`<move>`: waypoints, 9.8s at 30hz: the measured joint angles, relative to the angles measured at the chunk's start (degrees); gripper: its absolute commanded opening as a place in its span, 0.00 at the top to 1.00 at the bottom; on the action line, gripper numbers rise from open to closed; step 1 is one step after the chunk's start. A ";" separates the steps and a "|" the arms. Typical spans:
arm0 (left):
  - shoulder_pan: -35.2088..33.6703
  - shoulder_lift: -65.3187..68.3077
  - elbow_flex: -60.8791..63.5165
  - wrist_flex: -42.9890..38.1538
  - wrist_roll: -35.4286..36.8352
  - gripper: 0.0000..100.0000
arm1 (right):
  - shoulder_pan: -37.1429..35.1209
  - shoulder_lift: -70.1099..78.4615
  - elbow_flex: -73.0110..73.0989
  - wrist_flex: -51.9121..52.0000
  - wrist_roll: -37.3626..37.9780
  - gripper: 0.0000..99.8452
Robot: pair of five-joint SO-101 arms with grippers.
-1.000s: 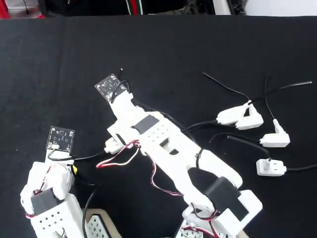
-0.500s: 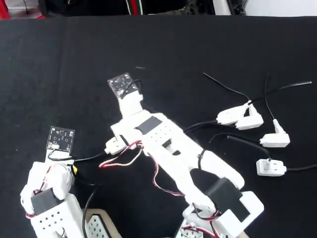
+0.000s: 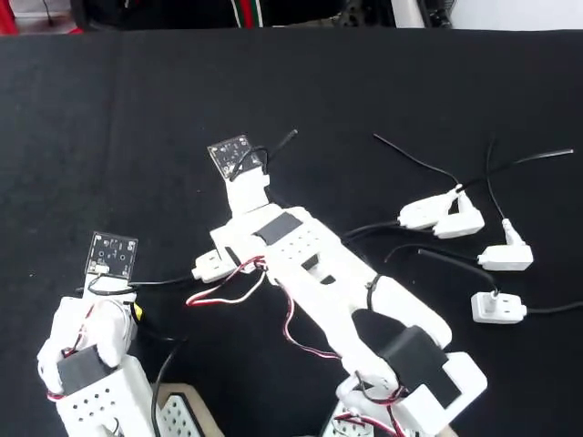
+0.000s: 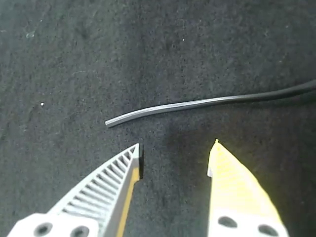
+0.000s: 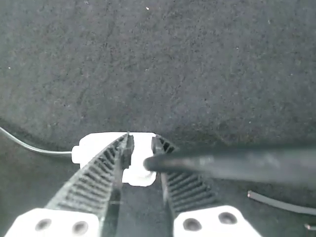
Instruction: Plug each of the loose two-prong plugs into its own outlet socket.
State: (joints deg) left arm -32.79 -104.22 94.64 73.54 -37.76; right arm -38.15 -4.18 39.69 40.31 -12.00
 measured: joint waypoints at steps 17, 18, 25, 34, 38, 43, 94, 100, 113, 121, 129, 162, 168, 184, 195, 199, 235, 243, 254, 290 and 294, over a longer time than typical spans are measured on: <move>0.00 0.00 0.00 0.00 0.00 0.78 | -0.26 -9.14 8.62 3.52 -0.26 0.85; 0.00 0.00 0.00 0.00 0.00 0.78 | -0.35 -9.05 8.79 3.60 -0.26 0.85; 0.00 0.00 0.00 0.00 0.00 0.78 | -0.26 -9.05 8.62 3.60 -0.26 0.85; 0.00 0.00 0.00 0.00 0.00 0.78 | 6.24 -9.05 -1.32 14.24 -4.13 0.85; 0.00 0.00 0.00 0.00 0.00 0.78 | 8.26 -9.05 -4.84 15.47 -15.38 0.85; 0.00 0.00 0.00 0.00 0.00 0.78 | 8.26 -8.53 -5.63 13.01 -26.02 0.85; 0.00 0.00 0.88 -0.35 0.00 0.78 | 22.42 44.66 -74.90 57.49 8.00 0.97; 0.00 0.00 0.88 -0.35 0.00 0.78 | 22.24 41.67 -66.73 58.64 10.46 0.97; 0.00 0.00 0.88 -0.35 0.00 0.78 | 21.01 14.33 -31.47 51.52 13.54 0.98; 0.00 0.00 0.88 -0.35 0.00 0.78 | 21.80 19.69 -25.85 37.71 13.54 0.98; 0.00 0.00 0.88 -0.35 0.00 0.78 | 26.73 31.30 -36.31 36.48 13.63 0.98; 0.00 0.00 0.88 -0.35 0.00 0.78 | 26.55 48.09 -81.58 56.70 3.52 0.92; 0.00 0.00 0.88 -0.35 0.00 0.78 | 16.18 48.09 -80.09 58.37 -8.88 0.87; 0.00 0.00 0.88 -0.35 0.00 0.78 | 8.97 47.82 -67.96 49.67 -26.46 0.86; 0.00 0.00 0.88 -0.35 0.00 0.78 | 8.88 50.37 -65.76 43.96 -26.64 0.86; 0.00 0.00 0.88 -0.35 0.00 0.78 | 8.44 52.48 -68.92 44.40 -26.64 0.86; 0.00 0.00 1.14 -0.44 0.00 0.78 | 7.56 64.18 -90.64 58.64 -21.71 0.99; 0.00 0.00 1.14 -0.44 0.00 0.78 | 10.64 59.34 -85.45 58.81 2.81 0.99; 0.00 0.00 1.14 -0.44 0.00 0.78 | 17.85 45.71 -58.99 58.55 46.33 0.75; 0.00 0.00 1.14 -0.44 0.00 0.78 | 19.25 35.96 -46.15 51.60 41.23 0.86; 0.00 0.00 1.14 -0.44 0.00 0.78 | 19.25 36.31 -46.07 51.43 41.05 0.86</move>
State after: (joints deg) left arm -32.79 -104.22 95.78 73.10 -37.76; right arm -18.90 32.13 -6.37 91.74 29.05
